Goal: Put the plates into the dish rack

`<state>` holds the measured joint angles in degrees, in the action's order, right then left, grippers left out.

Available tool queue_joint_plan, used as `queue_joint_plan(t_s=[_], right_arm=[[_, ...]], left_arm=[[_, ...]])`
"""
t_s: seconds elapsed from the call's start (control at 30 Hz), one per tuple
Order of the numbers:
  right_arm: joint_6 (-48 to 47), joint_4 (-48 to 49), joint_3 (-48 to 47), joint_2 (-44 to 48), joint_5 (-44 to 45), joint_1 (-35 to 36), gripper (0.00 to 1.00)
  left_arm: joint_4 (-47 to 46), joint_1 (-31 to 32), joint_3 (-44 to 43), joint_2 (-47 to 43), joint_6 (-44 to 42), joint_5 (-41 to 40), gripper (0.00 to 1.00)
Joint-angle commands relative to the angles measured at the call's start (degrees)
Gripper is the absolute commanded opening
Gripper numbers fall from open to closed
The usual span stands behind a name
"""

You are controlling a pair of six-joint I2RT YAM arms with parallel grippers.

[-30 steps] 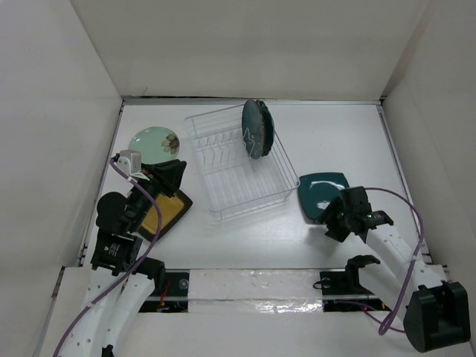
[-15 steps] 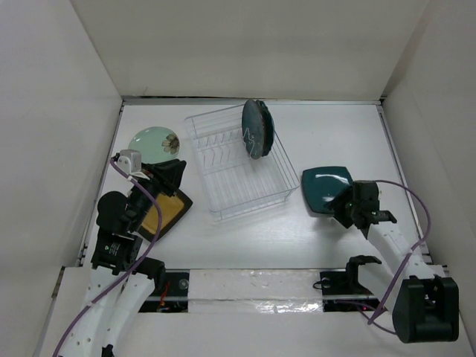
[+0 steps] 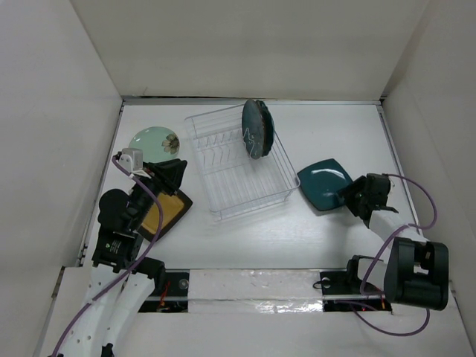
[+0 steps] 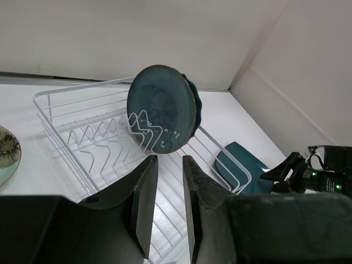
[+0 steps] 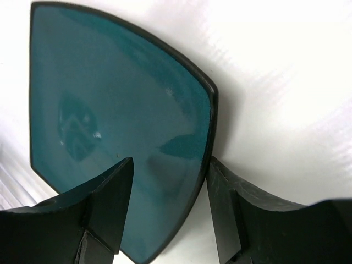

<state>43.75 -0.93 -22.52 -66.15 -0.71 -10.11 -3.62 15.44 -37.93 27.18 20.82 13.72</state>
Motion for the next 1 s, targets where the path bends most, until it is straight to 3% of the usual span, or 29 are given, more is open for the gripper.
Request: queue_joint_plan(t_s=[0.0, 0.2, 0.4, 0.53, 0.6, 0.73, 0.97], right_arm=[[0.98, 6.19, 1.16, -1.70, -1.83, -0.61, 0.61], [1.78, 13.39, 1.43, -4.07, -8.59, -3.51, 0.49], [3.53, 26.66, 2.92, -13.20, -16.86, -7.02, 0.39], [5.38, 35.81, 5.21, -17.25, -22.13, -8.69, 0.26], [5.39, 37.31, 5.74, -17.70, -23.45, -8.70, 0.27], [2.49, 31.27, 5.74, -14.37, -24.86, -8.70, 0.44], [-0.68, 22.99, 5.39, -11.80, -25.13, -9.84, 0.47]], left_arm=[[-2.89, 0.38, -1.27, 0.51, -0.25, 0.96, 0.22], [-2.97, 0.38, -1.27, 0.51, -0.34, 0.96, 0.22], [-3.15, 0.38, -1.00, 1.03, -0.08, 1.14, 0.22], [-3.41, 0.38, -0.92, 1.91, 0.10, 1.40, 0.22], [-3.50, 0.38, -1.00, 2.35, 0.10, 1.31, 0.22], [-3.24, 0.38, -1.27, 2.88, 0.01, 1.05, 0.22], [-3.06, 0.38, -1.62, 3.49, -0.16, 0.70, 0.22]])
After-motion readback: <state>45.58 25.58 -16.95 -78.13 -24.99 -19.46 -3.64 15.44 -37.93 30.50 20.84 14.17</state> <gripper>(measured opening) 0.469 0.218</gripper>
